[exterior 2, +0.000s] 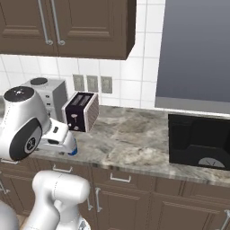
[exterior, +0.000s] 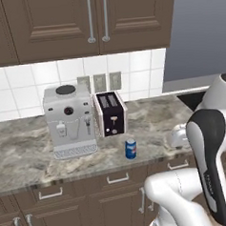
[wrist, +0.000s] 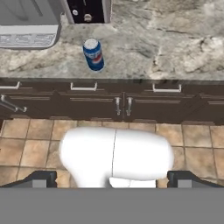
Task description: Four empty soda cans are scattered around the kitchen. Gather all the cans and cluster them next to the stove for recycling.
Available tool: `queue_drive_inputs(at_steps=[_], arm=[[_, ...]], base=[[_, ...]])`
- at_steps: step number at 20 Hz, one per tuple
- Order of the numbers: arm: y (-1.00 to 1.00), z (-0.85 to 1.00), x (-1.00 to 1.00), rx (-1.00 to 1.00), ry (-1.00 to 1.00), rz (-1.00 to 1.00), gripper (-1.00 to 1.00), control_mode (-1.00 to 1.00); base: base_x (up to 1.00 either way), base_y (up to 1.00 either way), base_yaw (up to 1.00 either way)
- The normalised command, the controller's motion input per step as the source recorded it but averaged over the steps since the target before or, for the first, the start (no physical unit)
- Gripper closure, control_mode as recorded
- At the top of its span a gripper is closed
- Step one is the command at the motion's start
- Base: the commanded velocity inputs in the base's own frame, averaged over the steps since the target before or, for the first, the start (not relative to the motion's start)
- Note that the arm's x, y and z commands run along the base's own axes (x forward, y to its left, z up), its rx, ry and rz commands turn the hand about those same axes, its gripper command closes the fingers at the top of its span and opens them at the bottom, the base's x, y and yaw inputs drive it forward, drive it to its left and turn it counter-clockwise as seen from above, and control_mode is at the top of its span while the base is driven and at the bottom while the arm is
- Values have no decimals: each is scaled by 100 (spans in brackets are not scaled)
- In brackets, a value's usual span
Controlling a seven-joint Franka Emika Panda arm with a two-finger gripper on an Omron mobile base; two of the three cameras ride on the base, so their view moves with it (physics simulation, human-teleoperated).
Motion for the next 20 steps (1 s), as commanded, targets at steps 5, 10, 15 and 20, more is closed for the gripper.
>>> queue_drive_inputs(at_steps=[5,10,15,20], arm=[[26,-1,30,0,3,0,-100,-100],[5,-10,21,0,0,2,-100,-100],[0,-12,27,0,0,1,-100,-100],[4,-12,3,0,-3,8,-100,-100]], base=[[0,0,0],[0,0,0],[0,0,0],[0,0,0]])
